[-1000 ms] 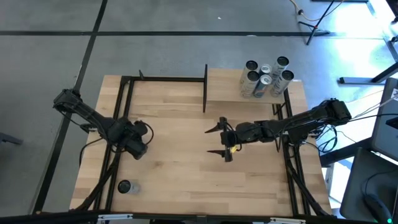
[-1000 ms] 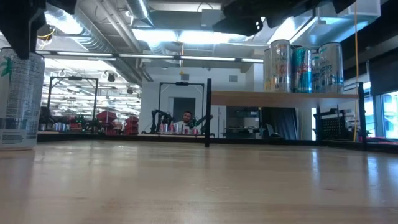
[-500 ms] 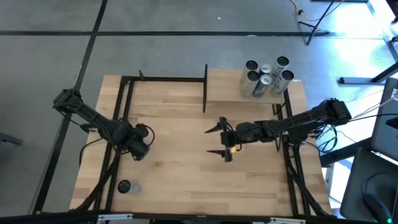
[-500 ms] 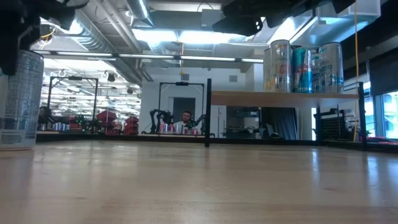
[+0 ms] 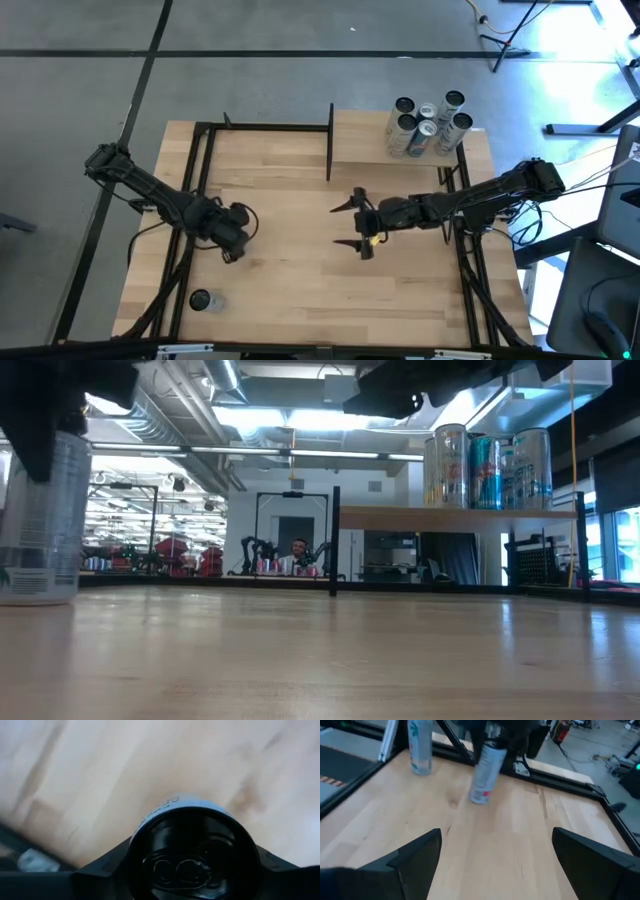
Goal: Place canned beverage on shelf
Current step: Put the white and pink soda can on the shelf
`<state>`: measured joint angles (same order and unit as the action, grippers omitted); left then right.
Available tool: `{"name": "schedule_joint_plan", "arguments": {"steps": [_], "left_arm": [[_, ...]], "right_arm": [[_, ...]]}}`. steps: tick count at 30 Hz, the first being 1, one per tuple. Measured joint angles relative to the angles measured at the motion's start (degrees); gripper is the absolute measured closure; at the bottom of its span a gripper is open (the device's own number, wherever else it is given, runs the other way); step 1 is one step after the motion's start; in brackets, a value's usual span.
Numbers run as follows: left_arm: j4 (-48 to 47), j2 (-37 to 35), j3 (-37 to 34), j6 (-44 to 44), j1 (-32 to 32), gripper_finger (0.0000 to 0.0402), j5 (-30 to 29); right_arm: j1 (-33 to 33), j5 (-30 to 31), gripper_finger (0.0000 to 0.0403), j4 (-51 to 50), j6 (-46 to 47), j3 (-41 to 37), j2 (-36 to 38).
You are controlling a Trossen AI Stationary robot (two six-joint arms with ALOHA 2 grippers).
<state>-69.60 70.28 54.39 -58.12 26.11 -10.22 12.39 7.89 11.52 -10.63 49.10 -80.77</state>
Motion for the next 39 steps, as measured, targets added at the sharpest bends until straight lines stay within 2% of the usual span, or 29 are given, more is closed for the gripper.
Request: {"name": "schedule_joint_plan", "arguments": {"steps": [7, 10, 17, 22, 25, 33, 39], "left_arm": [[11.37, 1.63, 0.74, 4.75, -0.82, 0.0181, 1.41], [12.02, 4.93, 3.10, 7.98, -1.85, 0.0181, 3.01], [12.38, 16.55, 15.63, 18.88, -6.25, 0.0181, 2.71], [9.00, 24.61, 26.06, 27.32, -9.00, 0.0179, 2.41], [9.05, 28.30, 29.53, 31.04, -10.10, 0.0179, 2.43], [9.38, 32.52, 30.86, 35.18, -11.94, 0.0174, 3.82], [11.45, 32.33, 30.75, 35.49, -11.44, 0.0140, 2.44]], "right_arm": [[2.97, 7.32, 0.0040, -4.96, 0.91, 0.00, 0.00], [4.65, 9.60, 0.0040, -7.75, 1.63, 0.00, 0.00], [6.13, 11.00, 0.0040, -12.61, 6.18, 0.00, 0.00], [6.01, 11.02, 0.0040, -14.06, 7.27, 0.00, 0.00], [6.01, 11.01, 0.0040, -14.87, 7.32, 0.00, 0.00], [6.01, 11.01, 0.0040, -14.83, 7.34, 0.00, 0.02], [6.01, 10.99, 0.0040, -14.70, 7.38, 0.00, 0.00]]}}
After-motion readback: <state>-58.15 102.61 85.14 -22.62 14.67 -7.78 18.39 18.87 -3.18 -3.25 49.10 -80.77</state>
